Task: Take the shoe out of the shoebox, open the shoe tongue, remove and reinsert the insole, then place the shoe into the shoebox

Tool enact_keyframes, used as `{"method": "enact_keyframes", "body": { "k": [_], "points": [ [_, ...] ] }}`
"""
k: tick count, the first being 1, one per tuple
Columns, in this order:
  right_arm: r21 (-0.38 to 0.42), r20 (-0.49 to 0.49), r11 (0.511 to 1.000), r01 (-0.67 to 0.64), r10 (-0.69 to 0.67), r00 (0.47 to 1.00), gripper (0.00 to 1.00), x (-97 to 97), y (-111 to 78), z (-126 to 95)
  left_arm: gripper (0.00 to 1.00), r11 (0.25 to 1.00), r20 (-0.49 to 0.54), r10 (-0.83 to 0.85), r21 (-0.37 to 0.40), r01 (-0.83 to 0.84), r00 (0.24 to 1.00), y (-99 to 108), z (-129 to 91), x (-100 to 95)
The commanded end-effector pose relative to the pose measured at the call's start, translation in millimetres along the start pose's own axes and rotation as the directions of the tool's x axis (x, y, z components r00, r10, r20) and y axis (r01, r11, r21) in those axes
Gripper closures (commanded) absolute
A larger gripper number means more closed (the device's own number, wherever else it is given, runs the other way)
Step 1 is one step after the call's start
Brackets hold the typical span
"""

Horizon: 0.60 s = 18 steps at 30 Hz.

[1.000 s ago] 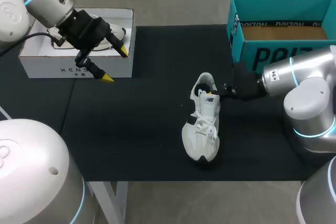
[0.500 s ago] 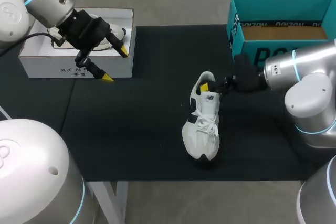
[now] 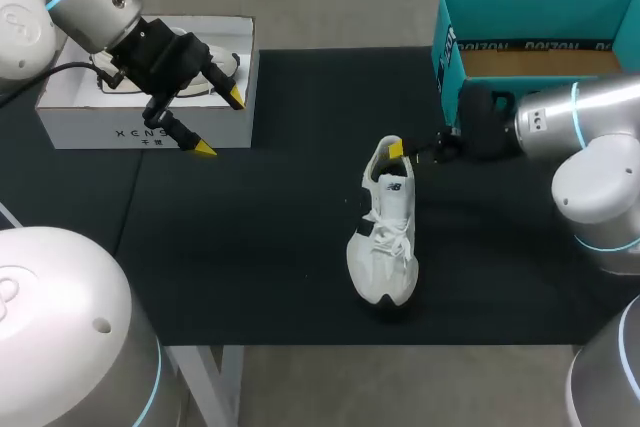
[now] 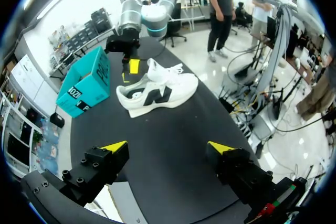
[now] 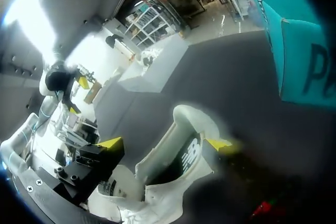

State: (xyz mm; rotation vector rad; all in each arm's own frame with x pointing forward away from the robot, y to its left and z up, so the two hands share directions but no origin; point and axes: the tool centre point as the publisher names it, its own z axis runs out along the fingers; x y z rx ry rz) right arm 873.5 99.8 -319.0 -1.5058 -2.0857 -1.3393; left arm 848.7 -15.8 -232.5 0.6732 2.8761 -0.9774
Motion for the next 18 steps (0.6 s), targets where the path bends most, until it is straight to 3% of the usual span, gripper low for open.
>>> {"method": "enact_keyframes", "body": {
  "k": [1,8,14,18],
  "points": [
    [0.079,0.122,0.996,-0.051,0.041,0.992,0.0,3.8,10.2,-17.1,0.0,1.0,-0.001,0.0,-0.002,0.0,1.0,0.1,-0.1,0.1],
    [0.158,0.309,0.966,-0.205,0.149,0.939,0.0,12.8,24.7,-36.4,0.0,1.0,-0.001,0.0,-0.002,0.0,1.0,0.1,-0.1,0.1],
    [0.22,0.489,0.952,-0.213,0.081,0.868,0.0,34.1,30.9,-34.3,0.0,1.0,-0.001,0.0,-0.002,0.0,1.0,0.1,-0.1,0.1],
    [0.187,0.555,0.948,-0.257,0.114,0.824,0.0,46.1,28.1,-31.2,0.0,1.0,-0.001,0.0,-0.002,0.0,1.0,0.1,-0.1,0.1]
  ]
}}
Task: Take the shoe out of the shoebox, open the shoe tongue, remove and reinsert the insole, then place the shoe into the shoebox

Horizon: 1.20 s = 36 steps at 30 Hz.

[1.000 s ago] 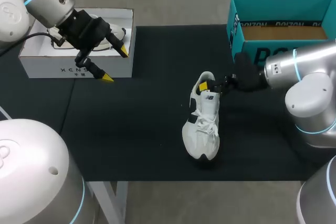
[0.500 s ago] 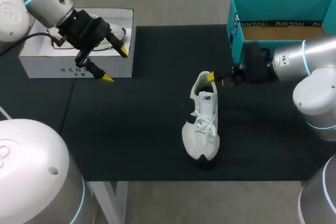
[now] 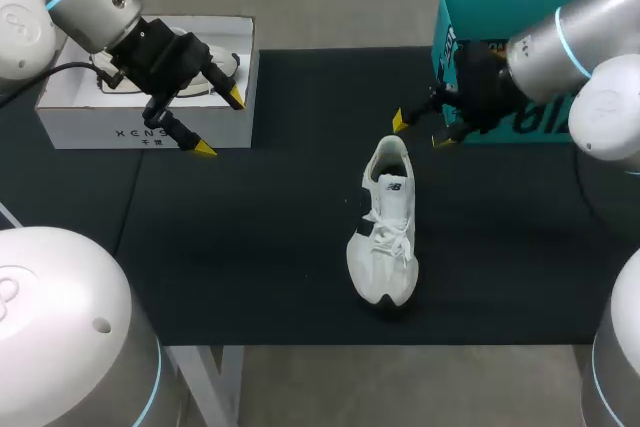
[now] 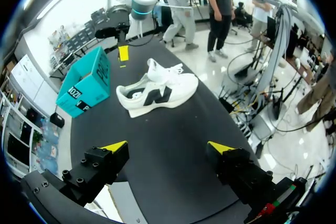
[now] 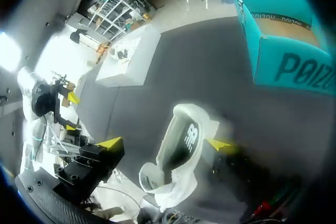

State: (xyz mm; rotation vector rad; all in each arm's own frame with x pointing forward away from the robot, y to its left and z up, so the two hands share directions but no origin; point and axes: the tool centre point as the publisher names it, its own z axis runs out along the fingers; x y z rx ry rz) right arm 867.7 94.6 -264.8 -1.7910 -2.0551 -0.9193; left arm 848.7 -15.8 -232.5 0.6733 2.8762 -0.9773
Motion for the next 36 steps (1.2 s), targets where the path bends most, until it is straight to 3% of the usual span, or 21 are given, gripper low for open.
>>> {"method": "enact_keyframes", "body": {
  "k": [1,6,11,19,20,22,36],
  "points": [
    [0.042,0.363,0.998,-0.047,0.028,0.931,0.0,15.1,1.3,2.8,0.0,1.0,-0.001,0.0,-0.002,0.0,1.0,0.2,-0.2,0.1],
    [0.041,0.454,0.992,-0.116,0.084,0.887,0.0,23.6,-8.8,8.4,0.0,1.0,-0.001,0.0,-0.002,0.0,1.0,0.2,-0.2,0.1],
    [0.074,0.582,0.981,-0.177,0.102,0.807,0.0,30.4,-22.5,13.7,0.0,1.0,-0.001,0.0,-0.002,0.0,1.0,0.2,-0.2,0.1],
    [0.066,0.591,0.98,-0.187,0.113,0.799,0.0,27.6,-34.5,14.5,0.0,1.0,-0.001,0.0,-0.002,0.0,1.0,0.2,-0.2,0.1],
    [0.06,0.587,0.981,-0.186,0.116,0.801,0.45,26.8,-35.1,14.5,0.0,1.0,-0.001,0.0,-0.002,0.0,1.0,0.2,-0.2,0.1],
    [0.059,0.581,0.983,-0.174,0.108,0.807,1.0,27.0,-35.9,14.3,0.0,1.0,-0.001,0.0,-0.002,0.0,1.0,0.2,-0.2,0.1],
    [0.069,0.59,0.976,-0.208,0.128,0.797,1.0,21.5,-23.6,48.4,0.0,1.0,-0.001,0.0,-0.002,0.0,1.0,0.2,-0.2,0.1]
  ]
}}
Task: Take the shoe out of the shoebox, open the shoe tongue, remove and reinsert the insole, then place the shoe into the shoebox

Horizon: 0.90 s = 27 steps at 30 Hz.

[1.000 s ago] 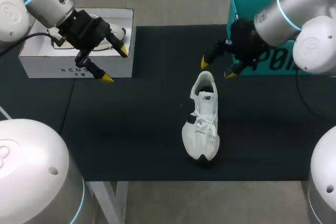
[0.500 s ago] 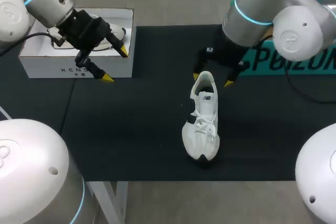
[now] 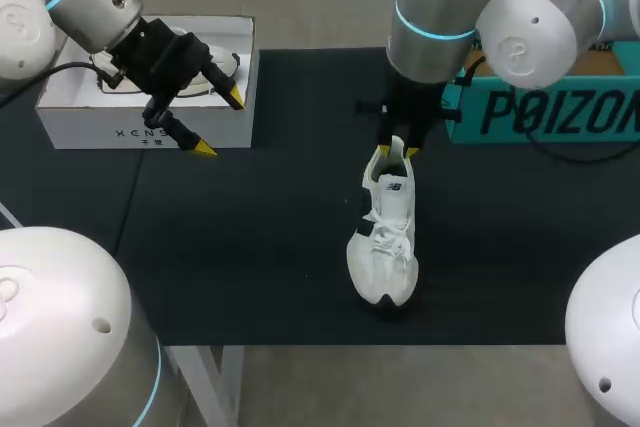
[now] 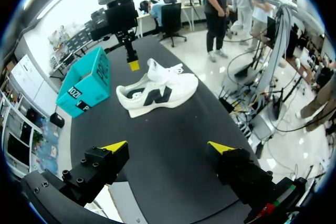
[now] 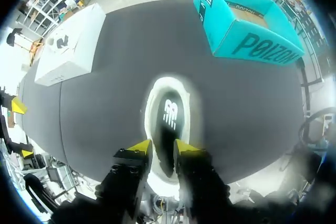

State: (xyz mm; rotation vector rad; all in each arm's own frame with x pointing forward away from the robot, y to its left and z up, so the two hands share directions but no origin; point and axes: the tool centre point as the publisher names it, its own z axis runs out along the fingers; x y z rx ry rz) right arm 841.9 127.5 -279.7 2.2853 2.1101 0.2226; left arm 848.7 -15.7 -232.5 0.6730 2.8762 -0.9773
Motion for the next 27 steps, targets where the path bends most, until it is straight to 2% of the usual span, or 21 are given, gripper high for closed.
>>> {"method": "enact_keyframes", "body": {
  "k": [1,15,27],
  "points": [
    [0.009,0.041,1.0,-0.001,0.0,0.999,1.0,13.8,6.1,22.9,0.0,1.0,-0.001,0.0,-0.002,0.0,1.0,0.1,-0.1,0.0],
    [0.049,0.033,0.999,-0.023,0.022,0.999,1.0,11.1,6.6,83.6,0.0,1.0,-0.001,0.0,-0.002,0.0,1.0,0.1,-0.1,0.0],
    [0.137,0.019,0.99,-0.008,0.005,1.0,1.0,9.2,13.9,131.9,0.0,1.0,-0.001,0.0,-0.002,0.0,1.0,0.1,-0.1,0.0]
  ]
}}
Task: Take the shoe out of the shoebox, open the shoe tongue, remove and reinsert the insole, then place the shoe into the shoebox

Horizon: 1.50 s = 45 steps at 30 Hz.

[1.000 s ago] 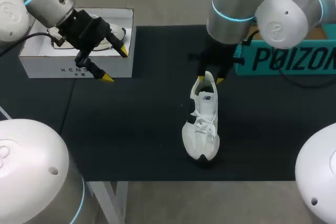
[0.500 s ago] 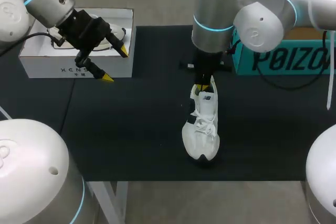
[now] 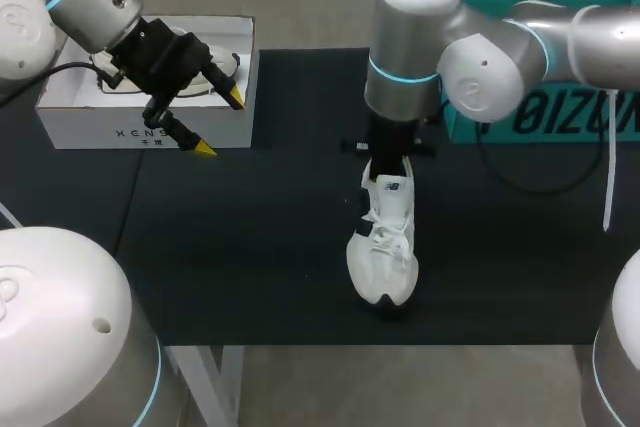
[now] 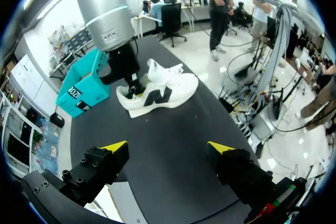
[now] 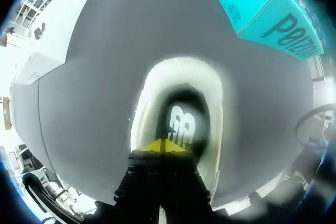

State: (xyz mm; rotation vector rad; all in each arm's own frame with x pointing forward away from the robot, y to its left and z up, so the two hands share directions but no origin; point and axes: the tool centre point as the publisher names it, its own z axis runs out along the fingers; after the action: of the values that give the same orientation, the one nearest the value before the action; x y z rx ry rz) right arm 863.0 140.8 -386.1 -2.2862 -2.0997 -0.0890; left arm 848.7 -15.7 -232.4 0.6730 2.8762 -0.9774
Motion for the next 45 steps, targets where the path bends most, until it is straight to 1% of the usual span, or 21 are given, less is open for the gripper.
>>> {"method": "enact_keyframes", "body": {
  "k": [1,5,10,14,18,21,27,32,35,37,39,45],
  "points": [
    [0.044,-0.006,0.999,0.002,-0.002,1.0,1.0,3.2,9.4,25.1,0.0,1.0,-0.001,0.0,-0.002,0.0,1.0,0.1,-0.1,0.0],
    [0.058,-0.005,0.998,-0.006,0.006,1.0,1.0,-0.8,7.7,27.1,0.0,1.0,-0.001,0.0,-0.002,0.0,1.0,0.1,-0.1,0.0],
    [0.022,-0.003,0.999,-0.029,0.029,1.0,1.0,-9.2,7.6,8.5,0.0,1.0,-0.001,0.0,-0.002,0.0,1.0,0.1,-0.1,0.0],
    [-0.007,0.007,1.0,-0.027,0.027,1.0,1.0,-10.8,10.7,-10.2,0.0,1.0,-0.001,0.0,-0.002,0.0,1.0,0.1,-0.1,0.0],
    [-0.022,0.019,1.0,-0.02,0.02,1.0,1.0,-13.6,15.9,-19.1,0.0,1.0,-0.001,0.0,-0.002,0.0,1.0,0.1,-0.1,0.0],
    [-0.023,0.024,1.0,-0.016,0.017,1.0,1.0,-15.3,18.2,-18.4,0.0,1.0,-0.001,0.0,-0.002,0.0,1.0,0.1,-0.1,0.0],
    [0.004,0.029,1.0,0.004,-0.004,1.0,1.0,-11.5,20.8,-3.4,0.0,1.0,-0.001,0.0,-0.002,0.0,1.0,0.1,-0.1,0.0],
    [0.04,0.024,0.999,0.008,-0.009,1.0,1.0,-10.0,16.4,14.0,0.0,1.0,-0.001,0.0,-0.002,0.0,1.0,0.1,-0.1,0.0],
    [0.059,0.021,0.998,0.008,-0.009,1.0,1.0,-10.6,12.8,19.6,0.0,1.0,-0.001,0.0,-0.002,0.0,1.0,0.1,-0.1,0.0],
    [0.062,0.019,0.998,0.005,-0.006,1.0,1.0,-12.0,11.5,19.6,0.0,1.0,-0.001,0.0,-0.002,0.0,1.0,0.1,-0.1,0.0],
    [0.053,0.021,0.999,0.004,-0.005,1.0,1.0,-12.9,10.9,13.9,0.0,1.0,-0.001,0.0,-0.002,0.0,1.0,0.1,-0.1,0.0],
    [0.021,0.036,1.0,0.002,-0.003,0.999,1.0,-16.1,5.8,-16.2,0.0,1.0,-0.001,0.0,-0.002,0.0,1.0,0.1,-0.1,0.0]
  ]
}}
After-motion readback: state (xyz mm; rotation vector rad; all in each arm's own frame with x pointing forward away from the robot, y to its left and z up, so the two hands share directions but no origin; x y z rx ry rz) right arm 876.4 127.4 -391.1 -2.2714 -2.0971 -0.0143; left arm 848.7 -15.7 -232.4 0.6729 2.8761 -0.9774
